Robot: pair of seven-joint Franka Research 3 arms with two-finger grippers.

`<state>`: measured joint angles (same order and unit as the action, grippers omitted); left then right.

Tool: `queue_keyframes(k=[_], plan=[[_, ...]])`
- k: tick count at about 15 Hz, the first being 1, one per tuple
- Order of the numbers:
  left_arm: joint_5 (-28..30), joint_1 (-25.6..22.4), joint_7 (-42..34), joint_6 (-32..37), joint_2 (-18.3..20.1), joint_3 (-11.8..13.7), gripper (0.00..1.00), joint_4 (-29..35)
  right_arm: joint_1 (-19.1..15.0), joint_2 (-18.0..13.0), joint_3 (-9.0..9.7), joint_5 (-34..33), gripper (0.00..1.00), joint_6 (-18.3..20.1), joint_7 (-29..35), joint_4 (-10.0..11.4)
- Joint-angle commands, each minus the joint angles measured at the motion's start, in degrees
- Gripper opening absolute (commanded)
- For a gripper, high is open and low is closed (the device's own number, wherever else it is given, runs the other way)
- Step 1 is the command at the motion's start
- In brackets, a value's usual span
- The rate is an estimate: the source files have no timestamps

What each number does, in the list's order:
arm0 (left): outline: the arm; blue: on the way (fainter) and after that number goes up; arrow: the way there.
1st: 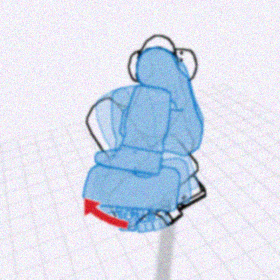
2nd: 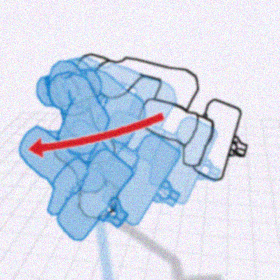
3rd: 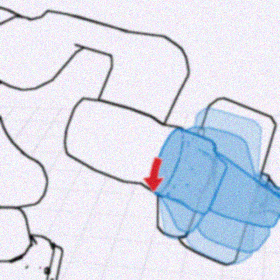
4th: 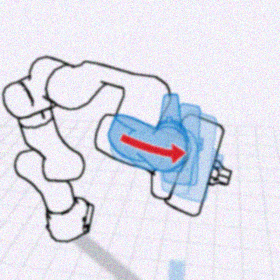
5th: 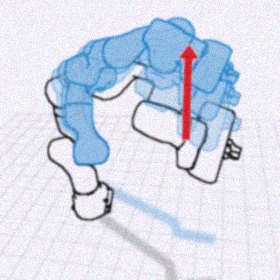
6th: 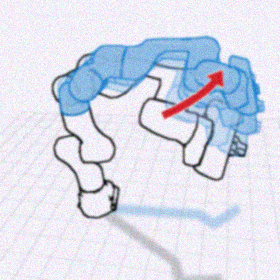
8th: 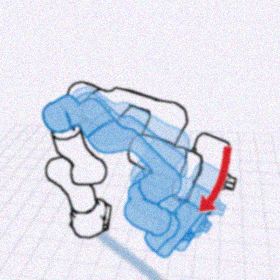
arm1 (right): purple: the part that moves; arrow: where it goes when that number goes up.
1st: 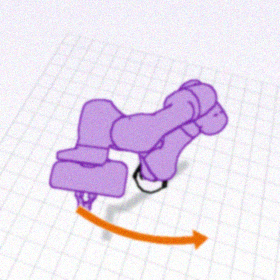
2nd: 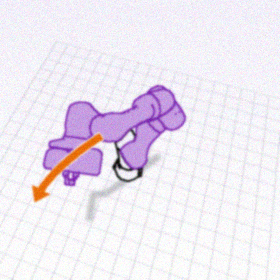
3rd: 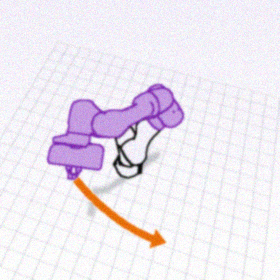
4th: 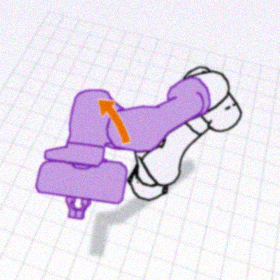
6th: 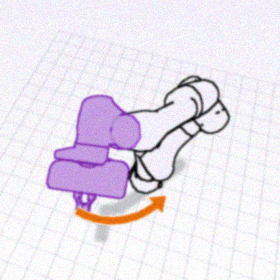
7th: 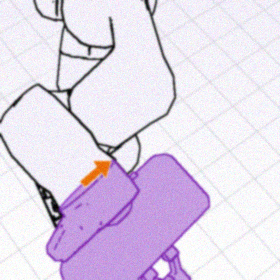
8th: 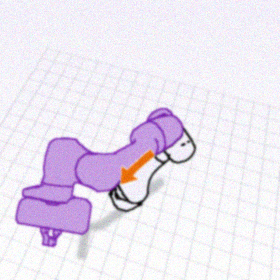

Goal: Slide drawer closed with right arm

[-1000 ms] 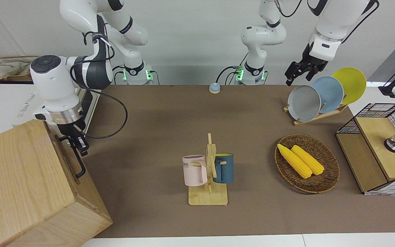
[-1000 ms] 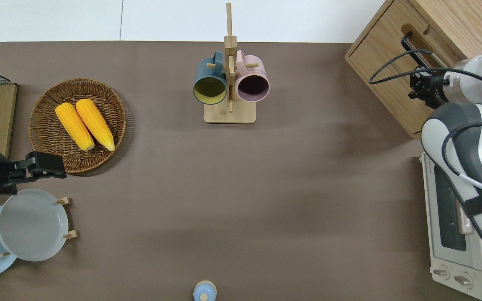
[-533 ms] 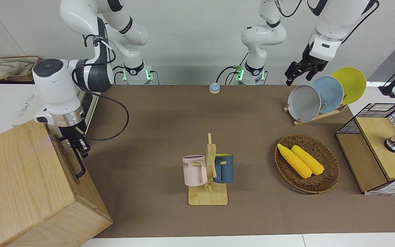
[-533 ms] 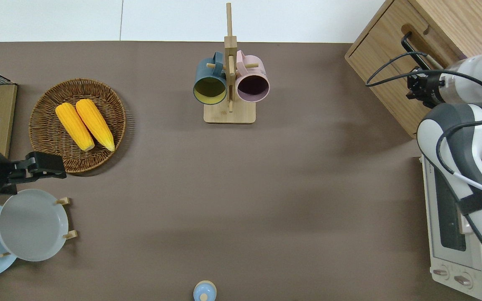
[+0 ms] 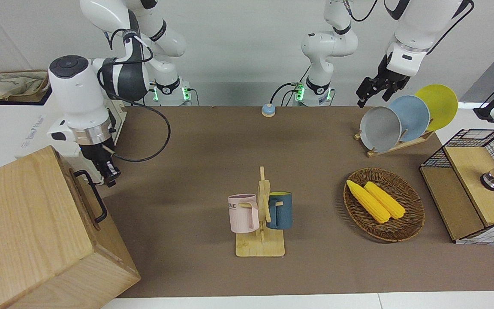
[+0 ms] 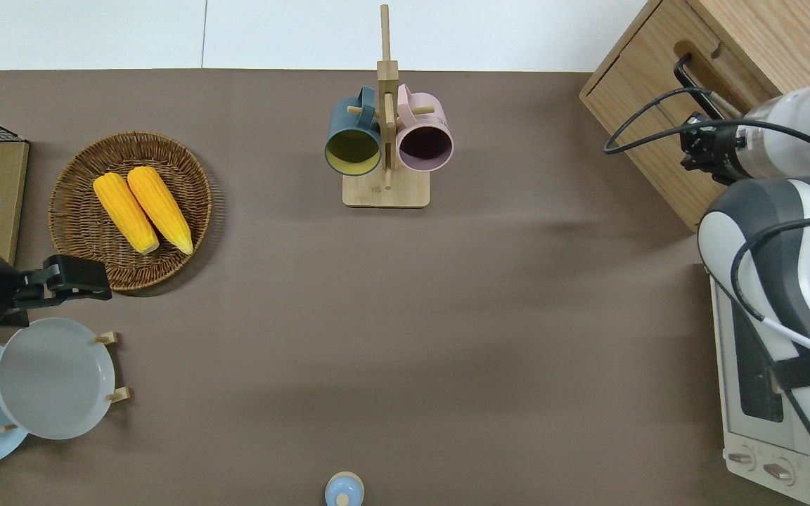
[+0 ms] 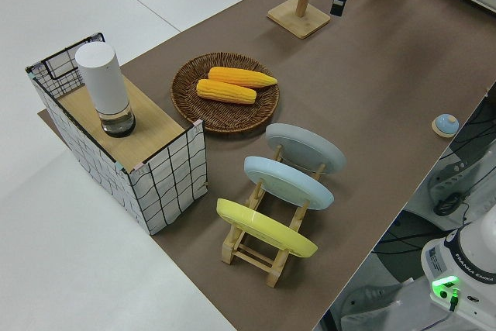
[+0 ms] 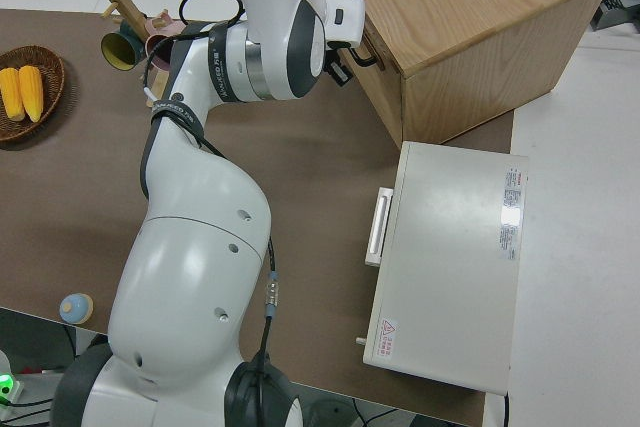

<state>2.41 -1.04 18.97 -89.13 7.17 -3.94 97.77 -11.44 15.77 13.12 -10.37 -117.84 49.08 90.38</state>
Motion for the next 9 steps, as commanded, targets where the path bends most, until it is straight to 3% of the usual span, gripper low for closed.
queue_keyframes(k=[1,3,6,8,9], plan=[[0.05,0.07,-0.51,0.89,0.47,0.25,0.99,-0.21,2.73,-5.30,-0.02,-0.88,0.175,5.41,-4.50,4.01],[0.05,0.07,-0.51,0.89,0.47,0.25,0.99,-0.21,3.79,-6.97,-0.02,-0.70,0.273,9.89,-10.20,4.10],[0.05,0.07,-0.51,0.97,0.47,0.25,0.99,-0.21,4.93,-9.17,-0.02,-0.61,0.533,15.52,-20.74,4.10],[0.05,0.07,-0.51,0.89,0.47,0.25,0.99,-0.21,5.55,-10.40,0.06,-0.61,0.983,18.78,-27.08,4.10],[0.05,0.07,-0.60,0.89,0.47,0.25,0.99,-0.21,5.55,-11.10,0.06,-0.53,0.985,20.10,-29.19,4.10]])
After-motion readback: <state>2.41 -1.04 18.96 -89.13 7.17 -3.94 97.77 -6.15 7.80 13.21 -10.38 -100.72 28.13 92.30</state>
